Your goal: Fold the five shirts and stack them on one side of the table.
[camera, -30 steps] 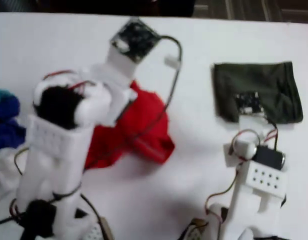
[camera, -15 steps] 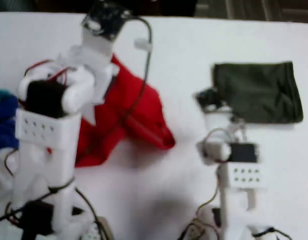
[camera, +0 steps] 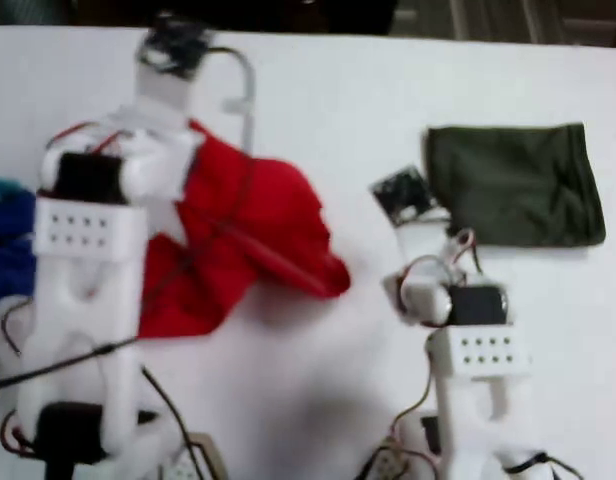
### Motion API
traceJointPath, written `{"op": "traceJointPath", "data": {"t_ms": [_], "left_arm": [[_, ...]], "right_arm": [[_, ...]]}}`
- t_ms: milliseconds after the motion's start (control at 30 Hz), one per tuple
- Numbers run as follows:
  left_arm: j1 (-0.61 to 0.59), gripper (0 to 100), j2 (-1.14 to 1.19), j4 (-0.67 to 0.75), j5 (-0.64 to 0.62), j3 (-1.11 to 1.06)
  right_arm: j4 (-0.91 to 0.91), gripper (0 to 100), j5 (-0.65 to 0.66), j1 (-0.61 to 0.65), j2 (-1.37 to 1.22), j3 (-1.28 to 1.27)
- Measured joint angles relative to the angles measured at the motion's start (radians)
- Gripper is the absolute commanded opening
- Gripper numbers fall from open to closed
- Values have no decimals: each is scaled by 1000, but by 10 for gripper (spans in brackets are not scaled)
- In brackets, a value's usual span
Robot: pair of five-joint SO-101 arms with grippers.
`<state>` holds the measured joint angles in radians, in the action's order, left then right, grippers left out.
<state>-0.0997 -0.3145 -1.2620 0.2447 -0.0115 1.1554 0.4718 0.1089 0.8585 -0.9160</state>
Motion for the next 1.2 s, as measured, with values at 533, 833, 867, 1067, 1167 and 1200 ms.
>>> {"op": "traceJointPath", "data": {"t_ms": [533,833,867,1067,1167,1200], "left_arm": [[-605,29,2,38,178,-63],[-896,205,2,-18,483,-259],[-931,203,2,-18,520,-281],[-1005,207,2,-14,580,-265],[-996,207,2,-12,512,-164],[-987,207,2,-12,483,-123]], "right_arm": [[-12,208,2,46,0,0],[-12,208,2,46,0,0],[-12,208,2,46,0,0],[-12,208,2,46,0,0],[-12,208,2,46,0,0],[-12,208,2,46,0,0]]}}
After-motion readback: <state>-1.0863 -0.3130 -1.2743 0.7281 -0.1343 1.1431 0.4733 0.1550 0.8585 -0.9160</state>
